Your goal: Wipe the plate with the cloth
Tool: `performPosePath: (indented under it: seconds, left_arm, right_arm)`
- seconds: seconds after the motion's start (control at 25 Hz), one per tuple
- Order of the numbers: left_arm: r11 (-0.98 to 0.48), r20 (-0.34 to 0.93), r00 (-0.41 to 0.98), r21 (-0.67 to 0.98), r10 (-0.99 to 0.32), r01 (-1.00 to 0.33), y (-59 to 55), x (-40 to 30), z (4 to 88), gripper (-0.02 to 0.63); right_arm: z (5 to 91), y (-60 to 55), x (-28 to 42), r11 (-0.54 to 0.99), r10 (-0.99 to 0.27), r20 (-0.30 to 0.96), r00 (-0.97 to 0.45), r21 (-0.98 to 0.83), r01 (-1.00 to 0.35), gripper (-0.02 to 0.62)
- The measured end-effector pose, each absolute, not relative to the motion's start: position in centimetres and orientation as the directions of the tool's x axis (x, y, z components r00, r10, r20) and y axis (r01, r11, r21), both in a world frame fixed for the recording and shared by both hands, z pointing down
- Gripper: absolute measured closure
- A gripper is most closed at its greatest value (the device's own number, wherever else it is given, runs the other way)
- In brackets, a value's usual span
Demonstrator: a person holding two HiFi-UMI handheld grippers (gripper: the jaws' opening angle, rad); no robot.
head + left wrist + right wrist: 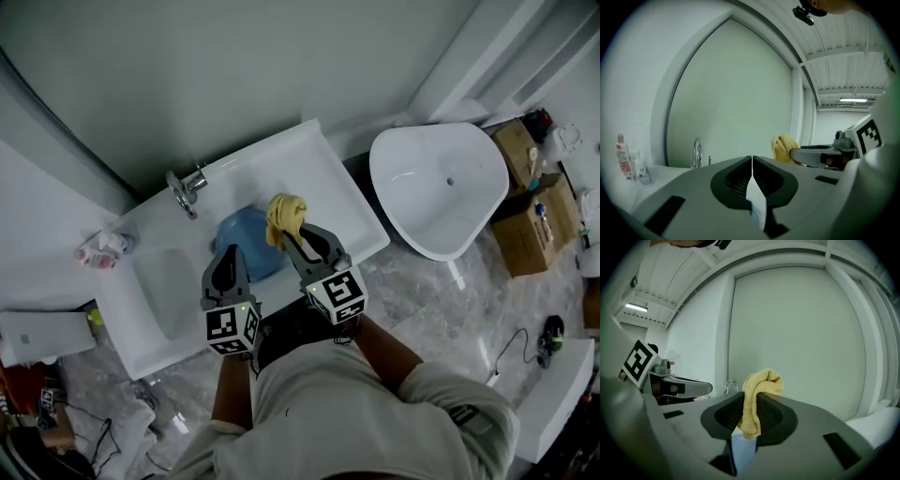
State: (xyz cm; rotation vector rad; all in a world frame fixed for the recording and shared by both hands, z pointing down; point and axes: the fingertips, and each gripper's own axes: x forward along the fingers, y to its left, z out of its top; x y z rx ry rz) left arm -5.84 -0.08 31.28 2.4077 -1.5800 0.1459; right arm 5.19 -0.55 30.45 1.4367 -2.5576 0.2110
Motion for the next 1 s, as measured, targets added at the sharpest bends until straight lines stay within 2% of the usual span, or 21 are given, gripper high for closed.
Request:
performPosePath:
  seconds: [0.2,0.4,1.0]
  left_arm:
    - [-0.345,0.122,0.356,0.102,-0.927,-0.933,-1.1,-5.3,25.7,0.581]
    - [-0.319,0.074,0.32,0.021,-0.944,-0.947,-1.6,-4.6,23.3,0.581]
    - [-0.266,0.077,0.269,0.039,-0.96,-0.963,-0.5,-4.6,23.3,0.581]
  right_arm:
    - [26.0,-1.7,6.5,0.529,-0.837,0.157,-0.524,-0.012,-0.848,0.522]
    - [23.3,-2.6,8.2,0.535,-0.843,0.1,-0.529,0.043,-0.844,0.522]
    - [22.1,-3.2,10.9,0.527,-0.85,0.08,-0.521,0.106,-0.843,0.523]
